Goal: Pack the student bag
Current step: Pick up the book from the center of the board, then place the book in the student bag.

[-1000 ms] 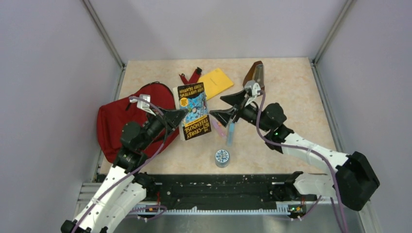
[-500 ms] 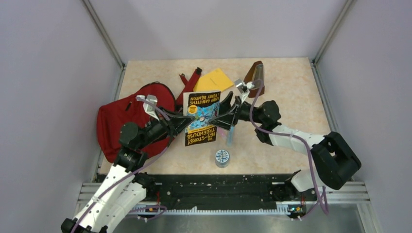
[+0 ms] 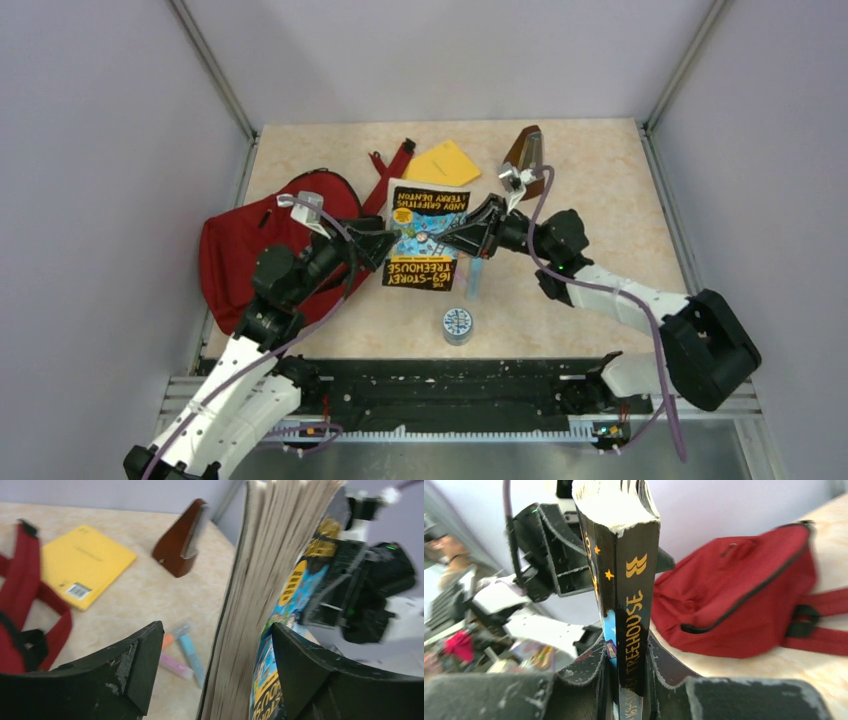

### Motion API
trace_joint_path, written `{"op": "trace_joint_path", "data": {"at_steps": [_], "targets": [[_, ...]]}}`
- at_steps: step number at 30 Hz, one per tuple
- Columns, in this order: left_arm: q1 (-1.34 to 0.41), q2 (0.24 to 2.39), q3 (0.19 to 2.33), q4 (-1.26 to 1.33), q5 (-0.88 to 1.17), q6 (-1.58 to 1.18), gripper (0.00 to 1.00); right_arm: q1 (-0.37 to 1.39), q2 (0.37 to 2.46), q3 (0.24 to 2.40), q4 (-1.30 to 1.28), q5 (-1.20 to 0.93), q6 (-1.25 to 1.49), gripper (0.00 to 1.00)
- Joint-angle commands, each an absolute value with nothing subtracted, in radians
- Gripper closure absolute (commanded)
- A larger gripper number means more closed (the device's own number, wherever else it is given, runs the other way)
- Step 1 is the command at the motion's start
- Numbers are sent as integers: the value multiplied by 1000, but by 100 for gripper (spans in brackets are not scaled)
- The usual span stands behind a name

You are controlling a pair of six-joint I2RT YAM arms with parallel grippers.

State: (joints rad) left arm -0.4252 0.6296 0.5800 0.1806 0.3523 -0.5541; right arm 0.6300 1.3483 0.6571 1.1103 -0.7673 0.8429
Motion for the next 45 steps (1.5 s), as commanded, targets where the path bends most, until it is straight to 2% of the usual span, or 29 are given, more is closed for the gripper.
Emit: {"op": "trace_joint_path", "data": {"at_steps": [1, 7, 12, 20, 23, 29, 35, 36, 37, 38, 39, 40, 41, 45], "targets": [[-422, 677, 614, 37, 22, -496, 14, 617, 1147, 672, 802, -486, 609, 100], [-458, 899, 721, -150, -278, -443, 10, 617, 1014, 648, 553, -196, 462, 100], [-491, 1099, 823, -243, -503, -391, 7, 616, 1000, 638, 528, -187, 455, 100], [-495, 1269, 916, -316, -726, -343, 3, 617, 1007, 634, 518, -193, 454, 100], [-489, 1292, 922, -330, -744, -333, 9, 617, 1003, 634, 513, -195, 451, 100], [-480, 1262, 919, -350, -776, -359, 25, 617, 990, 634, 500, -194, 443, 100], [-463, 1175, 877, -315, -714, -379, 29, 617, 995, 640, 491, -193, 437, 100], [-455, 1168, 874, -316, -700, -382, 34, 617, 997, 643, 492, -194, 437, 100], [-444, 1161, 871, -319, -687, -384, 45, 617, 1003, 646, 497, -194, 439, 100], [-430, 1158, 870, -325, -679, -387, 60, 617, 1010, 648, 506, -196, 444, 100], [-412, 1156, 876, -337, -674, -395, 80, 617, 1025, 651, 521, -199, 452, 100], [-394, 1152, 893, -370, -668, -409, 95, 617, 1042, 656, 539, -209, 462, 100], [-381, 1146, 915, -410, -663, -418, 100, 617, 1060, 664, 558, -222, 474, 100], [-376, 1043, 994, -486, -650, -393, 100, 618, 1172, 707, 694, -289, 589, 100]]}}
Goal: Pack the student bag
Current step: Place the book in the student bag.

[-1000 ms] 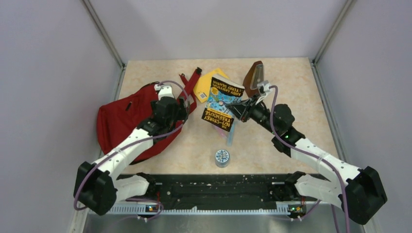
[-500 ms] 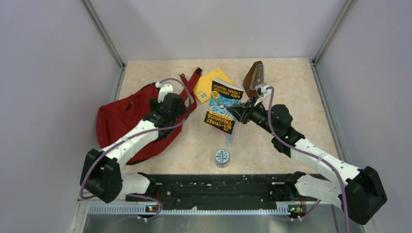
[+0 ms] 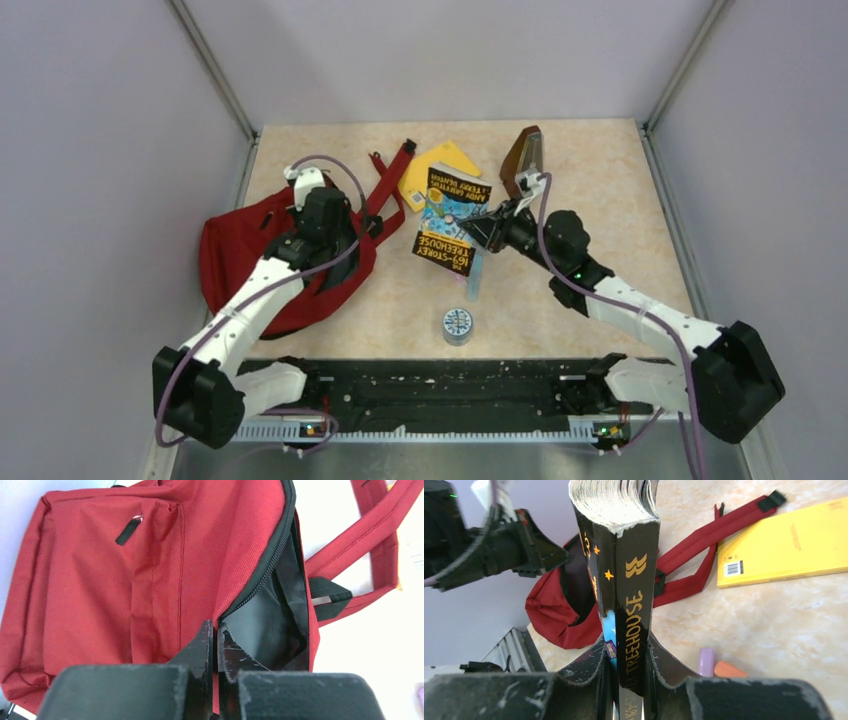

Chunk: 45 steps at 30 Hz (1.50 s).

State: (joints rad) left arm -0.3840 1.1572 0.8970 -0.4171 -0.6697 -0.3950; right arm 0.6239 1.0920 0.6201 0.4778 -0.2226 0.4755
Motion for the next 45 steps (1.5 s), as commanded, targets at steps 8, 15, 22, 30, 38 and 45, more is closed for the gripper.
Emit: {"op": "trace_joint_path", "data": {"at_steps": [8, 15, 22, 30, 38, 45], "targets": [[-317, 862, 1109, -591, -482, -284, 100, 724, 1495, 904, 914, -365, 743, 100], [-294, 811, 1059, -551, -429, -174, 100, 835, 1798, 1149, 1029, -328, 827, 100], [-290, 786, 1016, -472, -406, -185, 100, 941, 2029, 1313, 940, -304, 751, 100], [-275, 775, 991, -415, -442, -204, 100, 988, 2124, 1234, 972, -299, 831, 100], [-273, 728, 927, -337, -161, -130, 100, 992, 2199, 1445, 836, -400, 810, 100], [-273, 749, 937, -360, 153, -98, 100, 989, 2295, 1641, 855, -467, 864, 100]]}}
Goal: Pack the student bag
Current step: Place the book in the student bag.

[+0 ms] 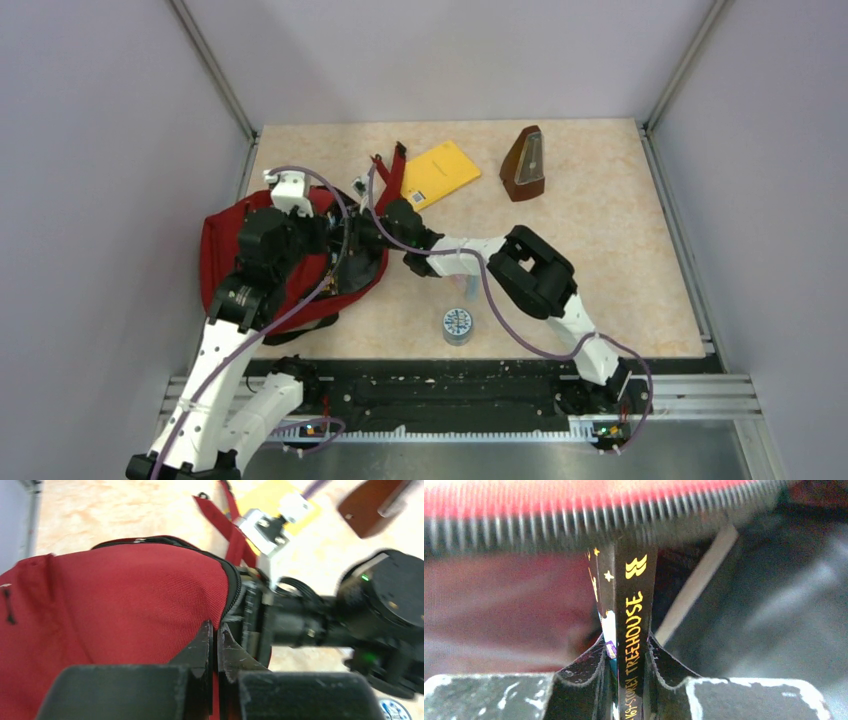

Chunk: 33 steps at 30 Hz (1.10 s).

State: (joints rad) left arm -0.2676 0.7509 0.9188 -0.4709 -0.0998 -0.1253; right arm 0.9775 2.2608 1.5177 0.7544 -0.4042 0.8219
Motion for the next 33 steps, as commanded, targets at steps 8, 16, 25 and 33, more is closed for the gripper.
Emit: {"op": "trace_joint_path", "data": {"at_steps": [8, 16, 25, 33], "targets": [[-273, 716, 947, -385, 312, -84, 100, 985, 2442, 1811, 898, -549, 811, 100], [-273, 710, 951, -392, 415, -140, 100, 999, 2587, 1953, 807, -515, 700, 100], [-273, 651, 894, -355, 212, -150, 100, 1001, 2483, 1779, 861, -488, 633, 47], [-273, 630, 836, -361, -149, -169, 100, 996, 2164, 1379, 896, -470, 463, 21]]}}
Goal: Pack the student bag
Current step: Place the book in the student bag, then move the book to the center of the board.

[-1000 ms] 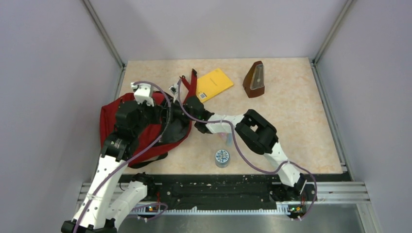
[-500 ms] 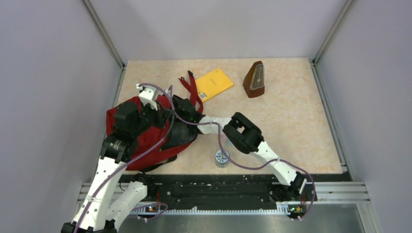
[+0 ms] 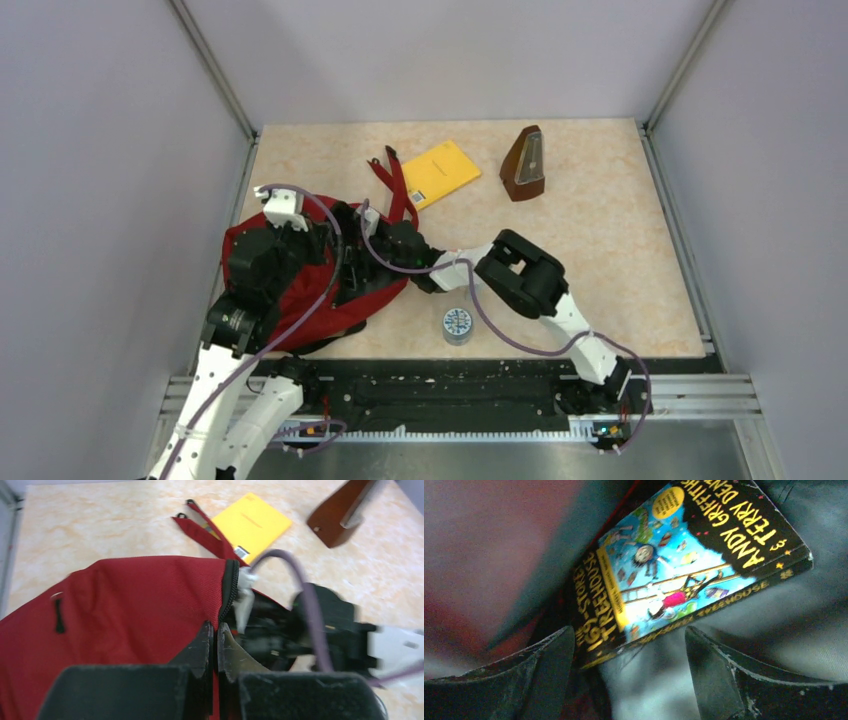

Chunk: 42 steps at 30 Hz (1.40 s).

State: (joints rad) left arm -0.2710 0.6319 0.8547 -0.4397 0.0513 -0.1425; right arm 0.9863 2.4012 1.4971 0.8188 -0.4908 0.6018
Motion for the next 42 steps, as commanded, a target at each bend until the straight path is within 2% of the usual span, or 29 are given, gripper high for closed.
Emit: {"op": "trace_joint_path", "data": {"at_steps": [1, 5, 12, 17, 25, 28, 30, 36, 42], "targets": [[-273, 638, 833, -365, -165, -170, 100, 994, 2116, 1323, 899, -461, 444, 20], [-273, 665, 827, -380, -182, -166, 100, 987, 1967, 1148, 847, -428, 364, 18], [-272, 676, 813, -375, -146, -147, 100, 940, 1792, 1047, 676, -382, 241, 18], [-273, 671, 804, -371, -155, -144, 100, 937, 1769, 1145, 383, -179, 11, 19], [-272, 679, 800, -377, -173, -137, 100, 936, 1911, 1306, 240, 94, -97, 26], [-273, 678, 799, -379, -187, -135, 100, 938, 1944, 1337, 223, 97, -97, 36], [-273, 676, 797, -379, -195, -135, 100, 938, 1943, 1327, 237, 72, -82, 39], [-273, 683, 796, -380, -208, -134, 100, 956, 1896, 1281, 249, -40, -57, 39], [-273, 681, 796, -382, -218, -134, 100, 962, 1752, 1228, 246, -46, -22, 29]]}}
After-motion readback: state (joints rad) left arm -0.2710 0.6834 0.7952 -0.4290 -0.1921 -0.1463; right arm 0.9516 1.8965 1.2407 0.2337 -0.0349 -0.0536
